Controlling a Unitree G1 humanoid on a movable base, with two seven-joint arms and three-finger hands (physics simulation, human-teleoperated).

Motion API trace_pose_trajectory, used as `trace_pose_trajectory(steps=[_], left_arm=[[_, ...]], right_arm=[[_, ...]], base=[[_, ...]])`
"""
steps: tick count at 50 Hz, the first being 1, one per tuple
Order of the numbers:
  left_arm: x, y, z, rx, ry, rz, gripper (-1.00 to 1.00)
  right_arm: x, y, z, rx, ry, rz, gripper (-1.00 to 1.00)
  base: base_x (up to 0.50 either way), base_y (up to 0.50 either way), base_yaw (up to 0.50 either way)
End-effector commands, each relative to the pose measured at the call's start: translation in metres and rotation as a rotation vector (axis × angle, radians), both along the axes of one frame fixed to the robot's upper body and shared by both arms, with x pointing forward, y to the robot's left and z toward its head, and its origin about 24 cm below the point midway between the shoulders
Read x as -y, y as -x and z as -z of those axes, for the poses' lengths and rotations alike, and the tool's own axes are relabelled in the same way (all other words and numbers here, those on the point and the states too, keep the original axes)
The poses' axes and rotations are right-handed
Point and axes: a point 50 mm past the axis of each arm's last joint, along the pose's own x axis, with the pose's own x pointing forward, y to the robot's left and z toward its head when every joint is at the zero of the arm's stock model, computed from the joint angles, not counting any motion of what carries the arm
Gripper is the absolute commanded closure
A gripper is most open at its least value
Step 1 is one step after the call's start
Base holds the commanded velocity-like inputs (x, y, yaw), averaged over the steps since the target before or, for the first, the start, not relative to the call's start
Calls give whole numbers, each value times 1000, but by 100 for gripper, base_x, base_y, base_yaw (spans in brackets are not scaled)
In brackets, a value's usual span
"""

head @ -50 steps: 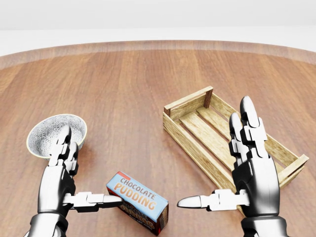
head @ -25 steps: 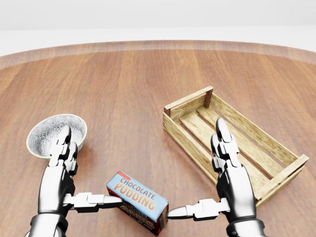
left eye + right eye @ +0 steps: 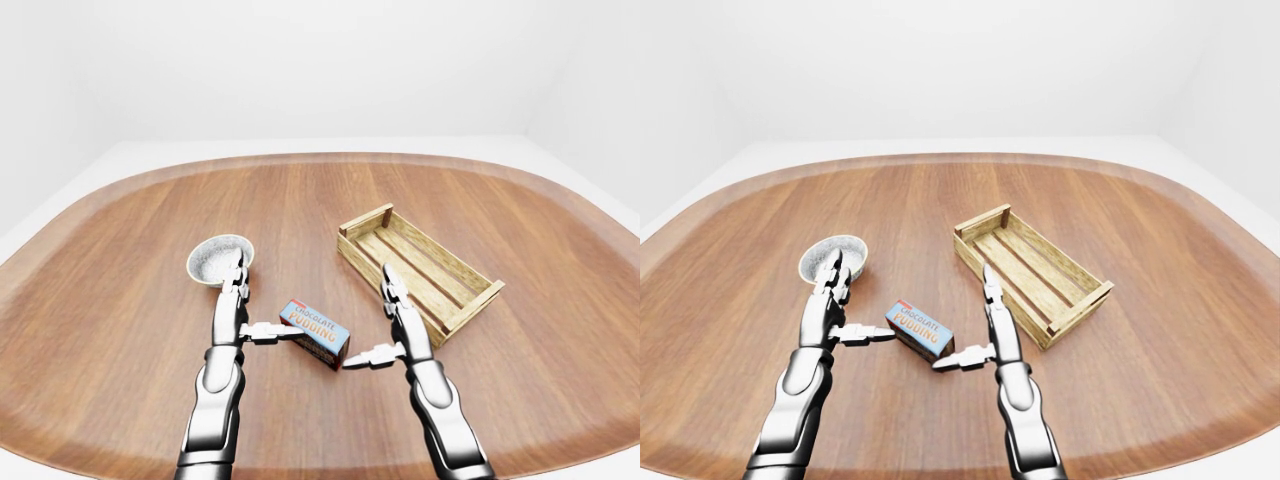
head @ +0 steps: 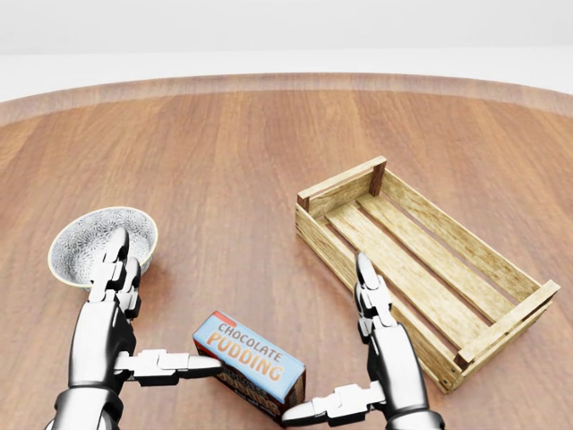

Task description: Pick up the chocolate pudding and put it in the tray.

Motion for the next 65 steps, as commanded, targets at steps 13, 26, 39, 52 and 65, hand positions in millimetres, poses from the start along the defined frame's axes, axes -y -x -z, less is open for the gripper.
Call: trace_pose_trajectory(steps=[13,26,39,52,65], left_arm=[[0,0,0,-11,12,7,-100],[1,0,1,-10,10,10,-100],[1,0,1,-10,9,12,-100],[1,0,1,-10,9,12,-100],[1,0,0,-10,10,10,-100]], right_arm=[[-13,-3,23,-92,50,-29,-100],[-23,-4,29,-114,73,-49,-100],[-30,-6,37,-144,102,-64,-100],[-36,-8,45,-179,121,-74,-100],[-39,-8,57,-230,152,-78,-100]], base=[[0,0,0],[0,0,0],[0,0,0],[0,0,0],[0,0,0]])
